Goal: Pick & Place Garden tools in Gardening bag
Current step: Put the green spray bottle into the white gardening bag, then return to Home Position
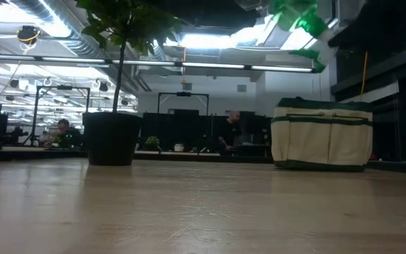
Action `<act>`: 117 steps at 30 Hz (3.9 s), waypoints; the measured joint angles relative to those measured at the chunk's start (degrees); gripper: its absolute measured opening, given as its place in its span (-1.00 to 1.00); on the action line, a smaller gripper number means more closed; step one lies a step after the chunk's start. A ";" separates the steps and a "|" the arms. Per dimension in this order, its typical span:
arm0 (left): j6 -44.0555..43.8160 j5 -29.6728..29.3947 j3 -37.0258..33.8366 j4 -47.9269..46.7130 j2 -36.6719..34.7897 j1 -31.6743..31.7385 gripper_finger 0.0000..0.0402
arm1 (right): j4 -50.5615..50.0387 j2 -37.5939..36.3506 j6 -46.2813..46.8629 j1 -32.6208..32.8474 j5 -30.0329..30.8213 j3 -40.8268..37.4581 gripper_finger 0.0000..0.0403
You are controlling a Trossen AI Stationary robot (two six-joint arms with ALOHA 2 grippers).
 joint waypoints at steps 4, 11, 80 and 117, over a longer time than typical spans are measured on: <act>0.84 -1.36 0.00 0.02 0.00 -0.88 0.19 | -3.09 0.40 -2.30 -1.40 1.31 0.00 -0.75; 0.82 -1.62 0.00 0.02 0.00 -1.07 0.19 | -7.57 3.71 -4.79 -4.65 8.27 -0.07 -0.75; 1.02 -1.51 0.00 -2.86 0.00 -0.82 0.19 | -10.02 11.45 24.24 -14.58 12.33 8.69 -0.08; -6.15 -1.44 -0.12 -11.73 -8.29 -3.50 0.19 | -13.02 10.24 12.04 -13.97 -20.43 10.48 -0.54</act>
